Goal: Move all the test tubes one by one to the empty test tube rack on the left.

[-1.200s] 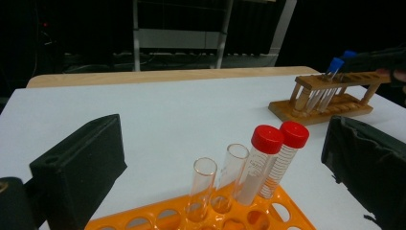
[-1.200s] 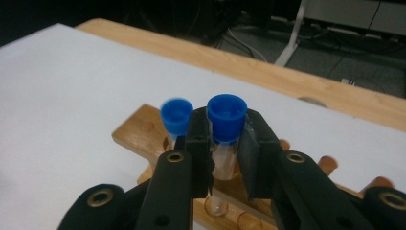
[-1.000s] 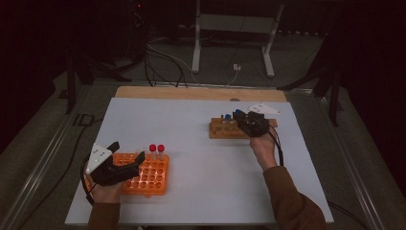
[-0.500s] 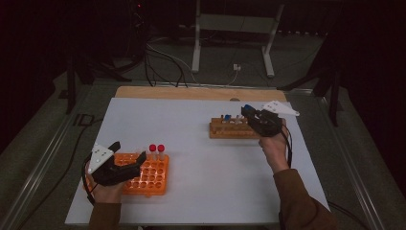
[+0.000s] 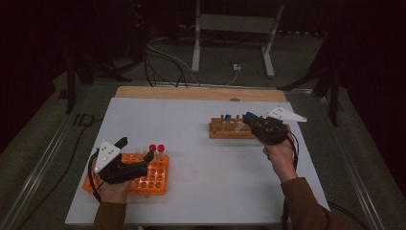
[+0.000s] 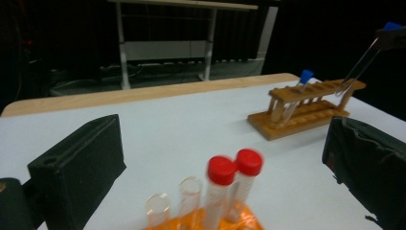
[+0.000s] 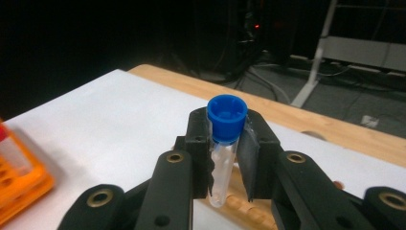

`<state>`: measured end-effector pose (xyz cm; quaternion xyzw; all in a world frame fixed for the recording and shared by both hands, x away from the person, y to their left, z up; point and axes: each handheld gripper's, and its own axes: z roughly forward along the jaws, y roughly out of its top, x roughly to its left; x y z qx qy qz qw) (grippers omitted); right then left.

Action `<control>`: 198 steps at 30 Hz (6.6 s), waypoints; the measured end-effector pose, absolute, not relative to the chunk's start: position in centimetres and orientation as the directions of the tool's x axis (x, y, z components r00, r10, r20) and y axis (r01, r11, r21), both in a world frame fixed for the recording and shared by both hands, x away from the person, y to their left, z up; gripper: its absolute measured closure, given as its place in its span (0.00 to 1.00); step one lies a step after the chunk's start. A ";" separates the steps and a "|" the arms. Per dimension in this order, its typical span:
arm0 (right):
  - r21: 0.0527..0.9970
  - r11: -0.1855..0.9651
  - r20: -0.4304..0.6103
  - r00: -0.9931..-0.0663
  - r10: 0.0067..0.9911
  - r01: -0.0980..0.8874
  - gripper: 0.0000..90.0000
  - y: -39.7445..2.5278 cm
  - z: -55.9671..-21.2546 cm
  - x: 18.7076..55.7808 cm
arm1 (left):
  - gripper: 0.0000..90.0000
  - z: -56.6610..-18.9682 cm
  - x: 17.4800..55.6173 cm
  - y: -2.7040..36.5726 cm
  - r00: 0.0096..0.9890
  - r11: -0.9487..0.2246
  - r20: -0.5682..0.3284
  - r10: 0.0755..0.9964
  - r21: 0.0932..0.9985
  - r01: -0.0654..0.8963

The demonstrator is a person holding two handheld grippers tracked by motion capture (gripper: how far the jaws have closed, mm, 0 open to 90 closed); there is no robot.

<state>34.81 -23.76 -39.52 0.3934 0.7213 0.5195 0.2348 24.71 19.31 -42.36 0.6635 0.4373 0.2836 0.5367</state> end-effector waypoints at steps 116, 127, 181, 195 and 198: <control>0.903 0.177 0.090 -0.576 0.813 0.391 0.00 -26.1 -44.3 27.6 | 0.86 -42.0 24.2 21.6 0.549 -0.099 -0.077 0.832 0.954 0.284; 0.910 0.157 0.101 -0.573 0.813 0.383 0.00 -26.5 -44.2 27.4 | 0.86 -43.5 25.2 23.5 0.465 -0.093 -0.051 0.884 0.955 0.282; 0.910 0.192 0.071 -0.593 0.802 0.368 0.00 -25.5 -43.1 28.6 | 0.54 -47.0 26.5 24.3 0.389 -0.156 -0.074 0.918 0.835 0.528; 0.904 0.213 0.038 -0.566 0.824 0.371 0.07 -23.0 -41.8 32.9 | 0.11 -45.4 25.3 23.9 0.444 -0.018 -0.183 0.877 0.911 0.412; 0.898 0.222 0.033 -0.563 0.826 0.379 0.12 -22.1 -41.9 34.0 | 0.01 -45.2 25.1 23.6 0.450 -0.026 -0.174 0.876 0.914 0.405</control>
